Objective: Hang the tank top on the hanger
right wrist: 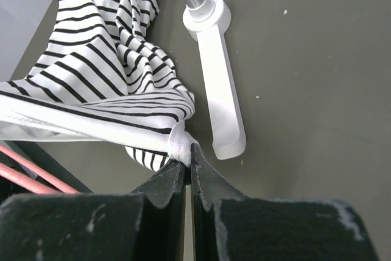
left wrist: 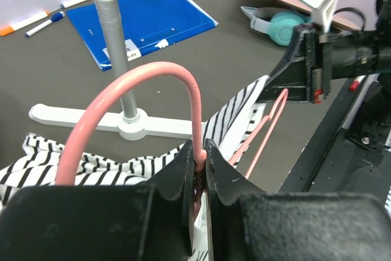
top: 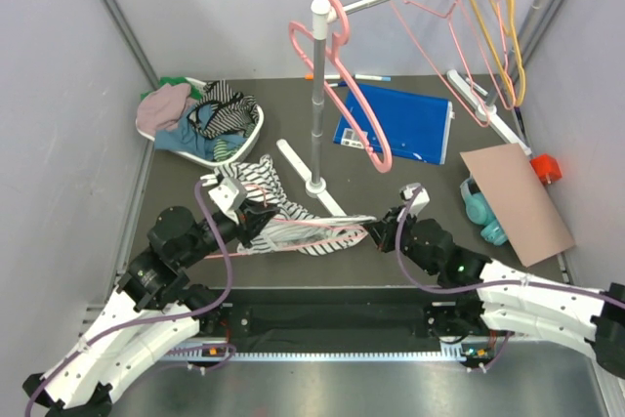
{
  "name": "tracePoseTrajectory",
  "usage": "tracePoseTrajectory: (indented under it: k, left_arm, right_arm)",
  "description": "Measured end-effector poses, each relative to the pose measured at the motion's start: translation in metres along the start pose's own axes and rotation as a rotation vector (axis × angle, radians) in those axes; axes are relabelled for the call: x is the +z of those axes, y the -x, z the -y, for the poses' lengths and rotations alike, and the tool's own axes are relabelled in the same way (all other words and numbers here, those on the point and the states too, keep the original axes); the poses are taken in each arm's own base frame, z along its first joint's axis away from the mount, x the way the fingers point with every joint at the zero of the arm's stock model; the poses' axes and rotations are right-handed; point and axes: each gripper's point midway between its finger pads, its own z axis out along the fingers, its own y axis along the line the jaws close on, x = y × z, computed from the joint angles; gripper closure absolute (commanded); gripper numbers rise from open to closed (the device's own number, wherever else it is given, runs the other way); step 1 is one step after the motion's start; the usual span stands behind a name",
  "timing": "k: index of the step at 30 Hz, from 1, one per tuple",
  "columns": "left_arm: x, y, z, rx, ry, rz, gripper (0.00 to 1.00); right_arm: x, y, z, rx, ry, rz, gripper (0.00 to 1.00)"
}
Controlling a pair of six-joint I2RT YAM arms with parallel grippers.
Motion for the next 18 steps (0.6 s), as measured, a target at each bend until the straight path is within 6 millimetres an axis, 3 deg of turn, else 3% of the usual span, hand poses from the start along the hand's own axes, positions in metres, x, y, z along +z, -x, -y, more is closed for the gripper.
tracePoseTrajectory:
  k: [7, 18]
  left_arm:
    - [0.0, -0.001, -0.009, 0.011, 0.048, 0.001, 1.0]
    - [0.001, -0.001, -0.014, 0.021, 0.074, 0.002, 1.0]
  right_arm:
    - [-0.02, 0.004, 0.004, -0.006, -0.014, -0.04, 1.0]
    - [-0.049, 0.04, -0.028, 0.038, 0.09, -0.036, 1.0]
